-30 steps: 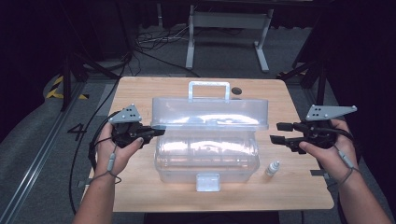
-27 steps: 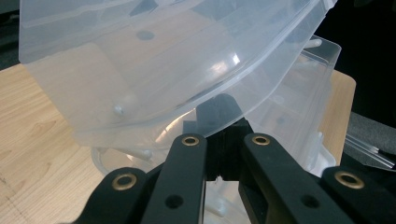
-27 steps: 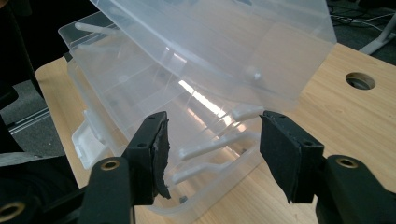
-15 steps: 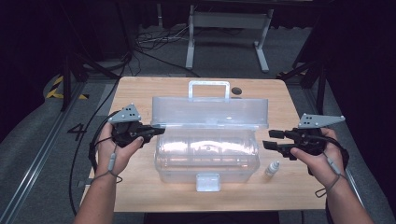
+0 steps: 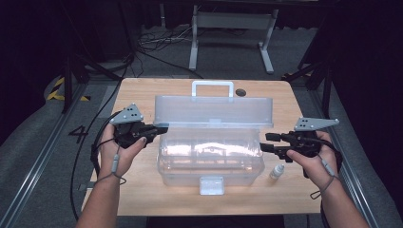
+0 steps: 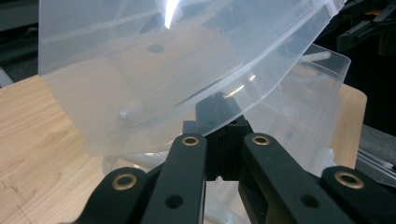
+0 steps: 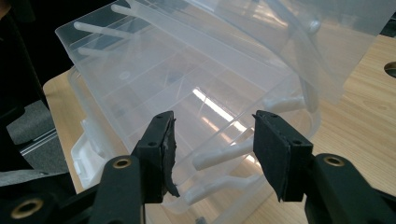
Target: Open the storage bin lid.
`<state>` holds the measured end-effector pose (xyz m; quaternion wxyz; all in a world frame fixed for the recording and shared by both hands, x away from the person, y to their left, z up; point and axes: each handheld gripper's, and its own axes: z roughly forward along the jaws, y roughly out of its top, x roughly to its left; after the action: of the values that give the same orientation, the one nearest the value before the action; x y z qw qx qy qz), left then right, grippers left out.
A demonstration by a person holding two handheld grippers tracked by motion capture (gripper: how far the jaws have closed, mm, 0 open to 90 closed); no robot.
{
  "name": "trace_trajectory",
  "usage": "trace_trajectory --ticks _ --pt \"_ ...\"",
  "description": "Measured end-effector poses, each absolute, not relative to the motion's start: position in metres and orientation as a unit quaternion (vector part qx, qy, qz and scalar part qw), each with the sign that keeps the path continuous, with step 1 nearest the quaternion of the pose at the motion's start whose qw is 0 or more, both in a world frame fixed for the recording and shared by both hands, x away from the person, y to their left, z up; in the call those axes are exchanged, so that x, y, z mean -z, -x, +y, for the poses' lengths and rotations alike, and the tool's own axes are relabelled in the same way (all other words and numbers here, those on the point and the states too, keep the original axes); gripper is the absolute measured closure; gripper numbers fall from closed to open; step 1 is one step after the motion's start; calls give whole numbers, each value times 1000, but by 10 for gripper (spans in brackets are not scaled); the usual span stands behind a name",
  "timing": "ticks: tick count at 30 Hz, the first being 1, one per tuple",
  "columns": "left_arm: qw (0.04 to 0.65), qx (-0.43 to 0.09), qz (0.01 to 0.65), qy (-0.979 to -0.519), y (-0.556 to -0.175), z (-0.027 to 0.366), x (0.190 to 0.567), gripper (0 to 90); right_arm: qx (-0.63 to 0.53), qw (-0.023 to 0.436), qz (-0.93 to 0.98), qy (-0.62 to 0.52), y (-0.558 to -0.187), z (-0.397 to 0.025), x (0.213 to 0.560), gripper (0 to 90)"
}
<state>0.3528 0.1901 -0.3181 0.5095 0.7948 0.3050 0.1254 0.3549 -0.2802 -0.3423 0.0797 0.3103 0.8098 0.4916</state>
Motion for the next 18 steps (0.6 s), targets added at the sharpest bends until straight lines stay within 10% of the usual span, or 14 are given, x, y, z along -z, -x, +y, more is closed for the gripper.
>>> trace_trajectory --ticks 18 --pt "516 -146 311 -784 -353 188 318 897 -533 134 785 -286 -351 -270 321 682"
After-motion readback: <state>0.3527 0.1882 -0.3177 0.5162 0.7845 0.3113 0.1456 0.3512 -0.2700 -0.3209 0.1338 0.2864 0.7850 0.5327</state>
